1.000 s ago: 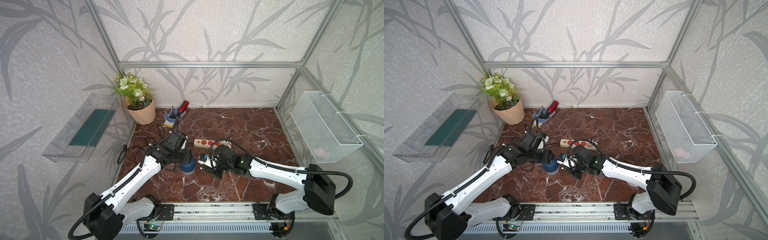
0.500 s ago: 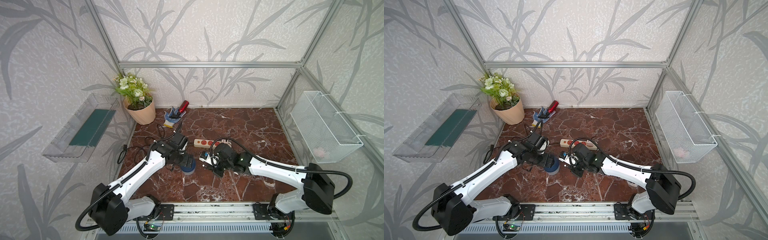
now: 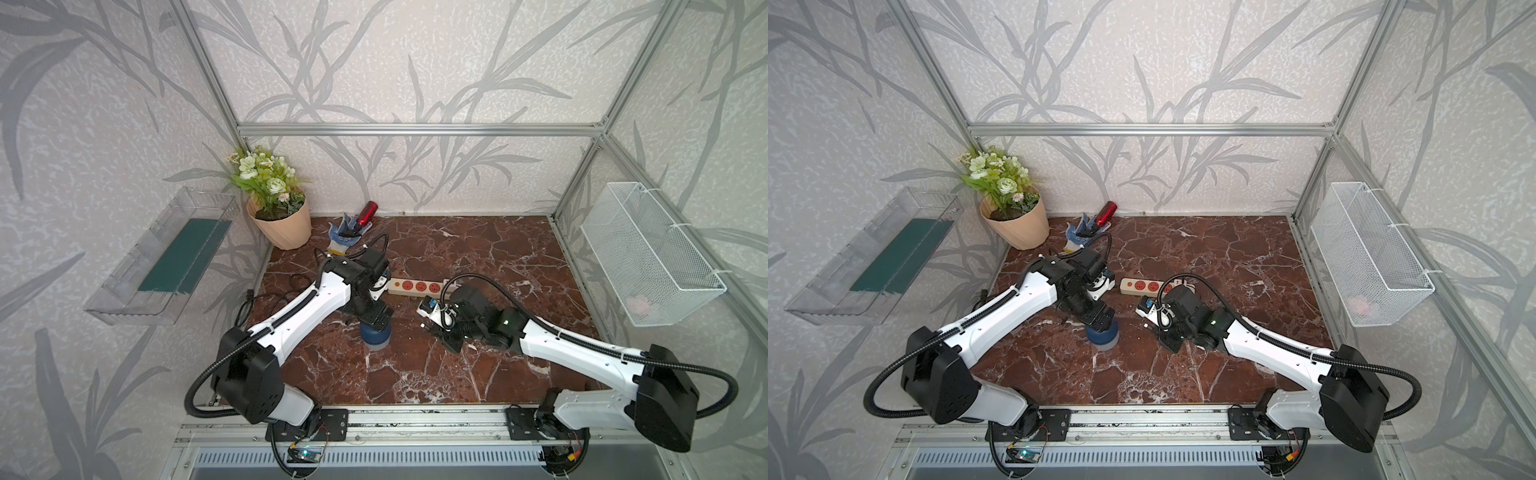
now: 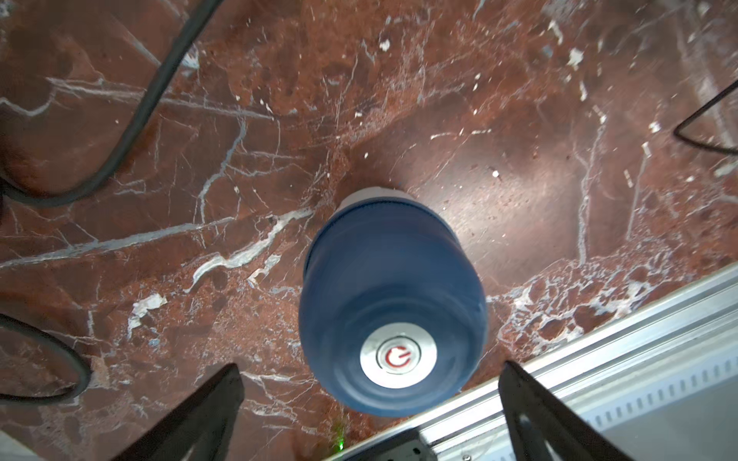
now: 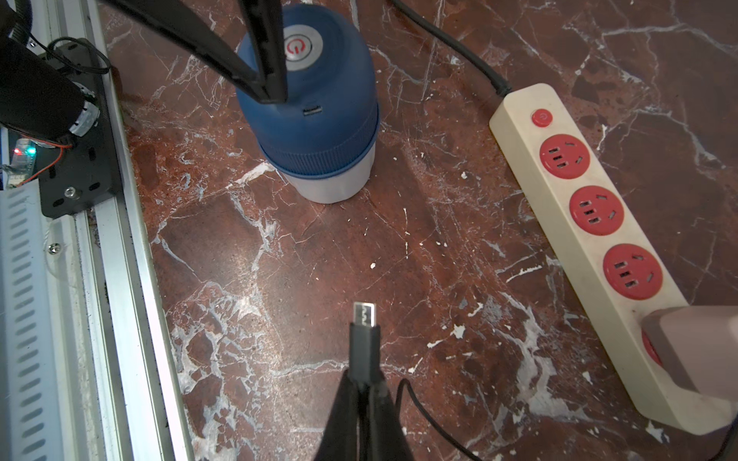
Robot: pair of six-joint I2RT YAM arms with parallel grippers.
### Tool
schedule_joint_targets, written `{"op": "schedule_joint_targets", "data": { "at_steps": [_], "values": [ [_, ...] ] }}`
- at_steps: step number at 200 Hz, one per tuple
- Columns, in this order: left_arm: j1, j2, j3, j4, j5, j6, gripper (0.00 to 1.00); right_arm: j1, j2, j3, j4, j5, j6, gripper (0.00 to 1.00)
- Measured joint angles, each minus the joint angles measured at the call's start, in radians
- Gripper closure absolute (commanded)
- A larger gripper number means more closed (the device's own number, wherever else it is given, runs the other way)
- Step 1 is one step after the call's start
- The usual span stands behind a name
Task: Charge the cordless meat grinders
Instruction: Move the cordless meat grinder to the center of the board.
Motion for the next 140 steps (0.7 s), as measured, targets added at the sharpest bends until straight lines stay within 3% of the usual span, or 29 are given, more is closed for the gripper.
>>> {"op": "schedule_joint_targets", "data": {
  "at_steps": [53,83,140],
  "values": [
    [-0.005,0.101,0.012,-0.058,0.015,0.076,0.01,-0.003,-0.047,-0.015,0.006,0.0,0.004,0.93],
    [-0.021,0.129,0.011,-0.047,0.014,0.096,0.11,-0.003,-0.052,-0.023,0.007,0.002,0.004,0.93],
    [-0.06,0.133,0.009,0.007,0.016,0.122,0.19,-0.009,-0.096,-0.046,0.005,0.015,0.011,0.93]
  ]
}}
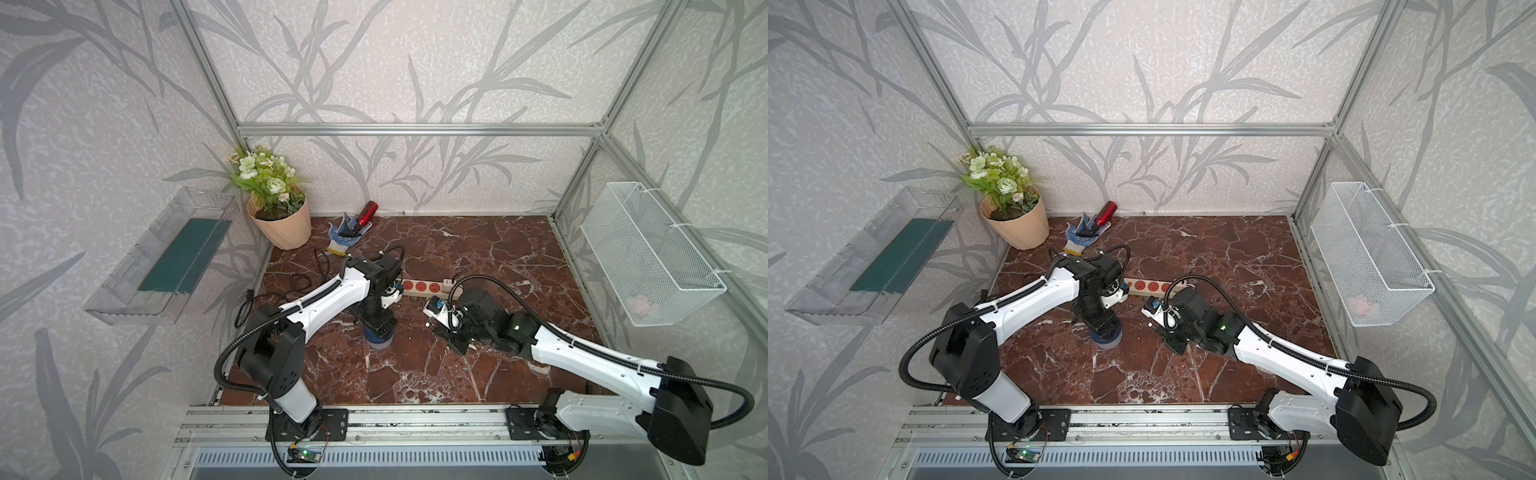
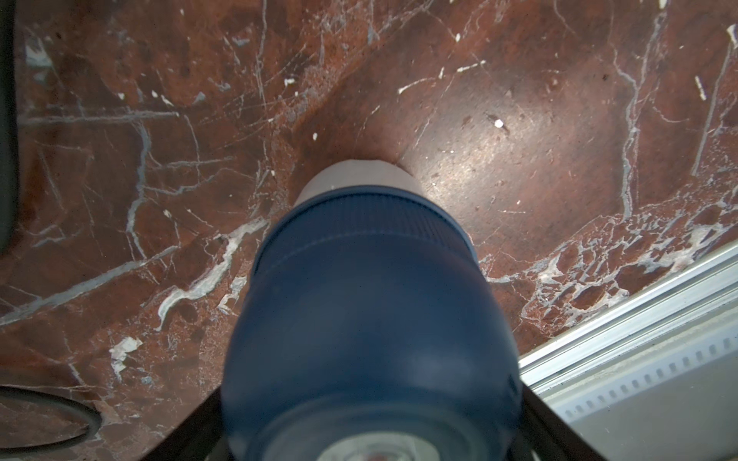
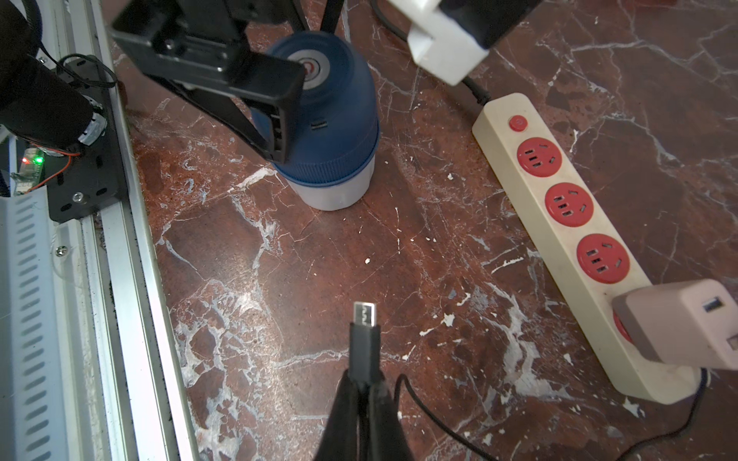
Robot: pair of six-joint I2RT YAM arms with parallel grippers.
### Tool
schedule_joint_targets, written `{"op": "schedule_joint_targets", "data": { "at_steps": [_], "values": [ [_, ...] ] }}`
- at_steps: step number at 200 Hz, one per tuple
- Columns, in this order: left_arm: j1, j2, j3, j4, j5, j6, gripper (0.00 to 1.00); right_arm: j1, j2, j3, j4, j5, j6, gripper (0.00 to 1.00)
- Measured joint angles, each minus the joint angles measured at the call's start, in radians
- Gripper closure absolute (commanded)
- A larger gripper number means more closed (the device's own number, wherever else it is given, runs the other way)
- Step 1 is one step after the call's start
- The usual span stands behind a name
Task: Charge the cordless meat grinders
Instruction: Move the cordless meat grinder to the center of the board.
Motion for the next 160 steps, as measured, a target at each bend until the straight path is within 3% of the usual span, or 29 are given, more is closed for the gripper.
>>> {"op": "schedule_joint_targets", "data": {
  "at_steps": [39,68,102,160],
  "values": [
    [-0.026,0.0,-0.003,0.018,0.0,0.013,0.2,0.0,-0.03,-0.014,0.0,0.007,0.006,0.93],
    [-0.094,0.0,-0.003,0.056,0.016,0.024,0.19,-0.001,-0.05,-0.036,-0.002,0.014,0.011,0.93],
    [-0.151,0.003,-0.003,0.101,0.042,0.045,0.13,-0.001,-0.068,-0.058,-0.001,0.005,0.026,0.93],
    [-0.156,0.001,-0.037,0.161,0.095,0.061,0.04,-0.001,-0.052,-0.063,0.001,-0.069,0.047,0.93]
  ]
}}
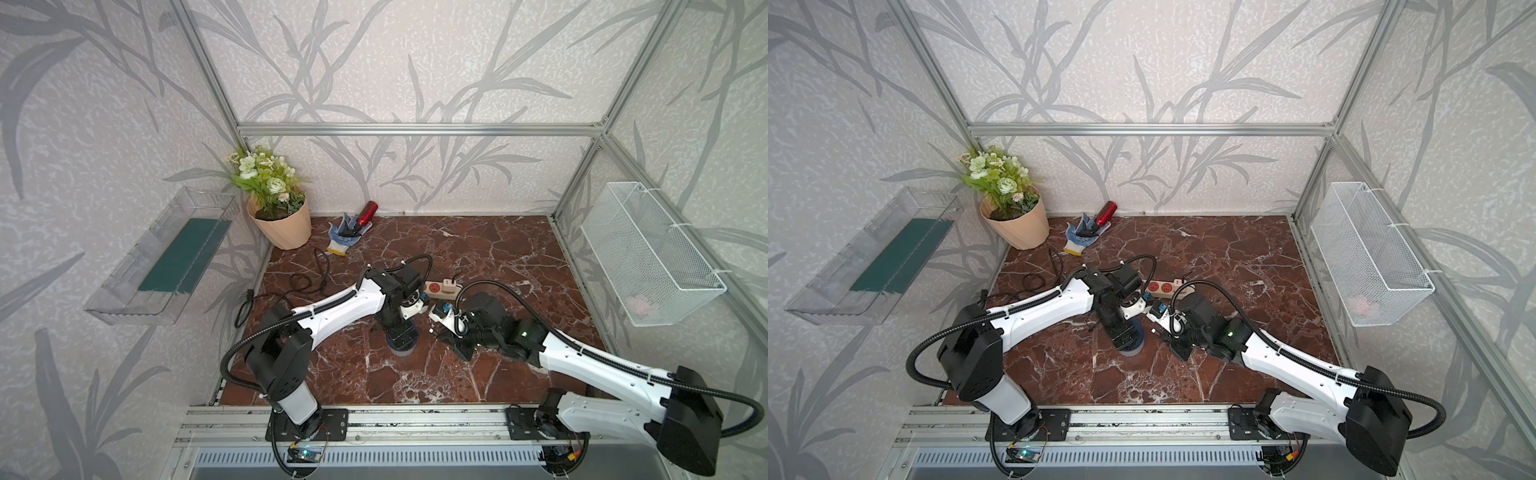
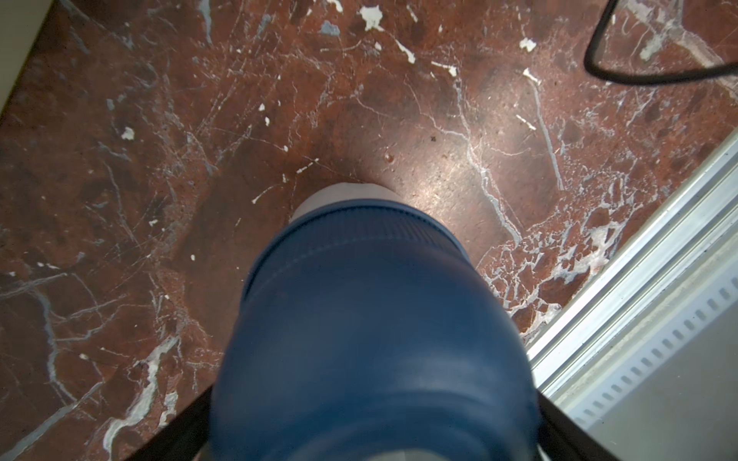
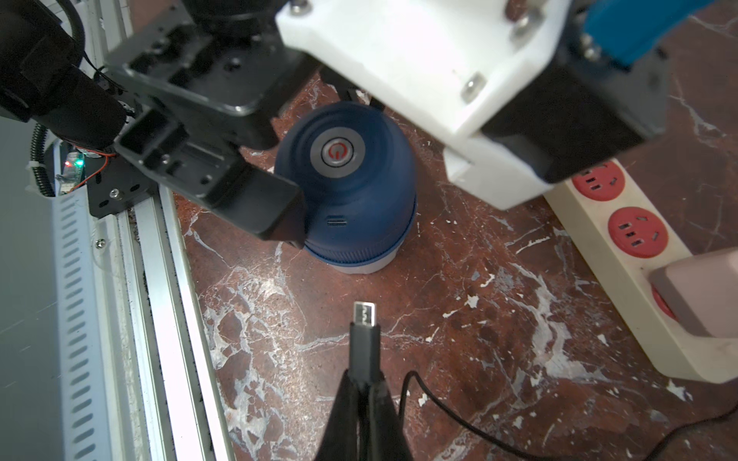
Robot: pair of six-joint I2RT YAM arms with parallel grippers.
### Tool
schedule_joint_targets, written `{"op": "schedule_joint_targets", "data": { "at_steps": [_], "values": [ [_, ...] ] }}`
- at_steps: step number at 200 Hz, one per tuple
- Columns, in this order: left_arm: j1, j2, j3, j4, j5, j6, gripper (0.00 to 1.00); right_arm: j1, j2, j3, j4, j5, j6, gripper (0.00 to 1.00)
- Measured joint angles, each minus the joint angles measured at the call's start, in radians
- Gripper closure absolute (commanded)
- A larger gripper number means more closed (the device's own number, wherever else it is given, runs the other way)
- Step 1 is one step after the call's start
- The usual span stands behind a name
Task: Charge the cordless meat grinders
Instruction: Move the cordless meat grinder to the center of the board.
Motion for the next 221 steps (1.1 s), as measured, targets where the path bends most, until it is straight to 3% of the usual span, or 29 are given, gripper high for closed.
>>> {"op": "schedule_joint_targets", "data": {
  "at_steps": [68,221],
  "values": [
    [0.008,-0.163,-0.058,0.056,0.013,0.005,0.04,0.04,0.051,0.002,-0.003,-0.042,0.002,0.93],
    [0.017,-0.196,-0.154,0.216,0.004,0.051,0.09,0.058,0.177,0.082,-0.009,-0.034,0.0,0.94]
  ]
}}
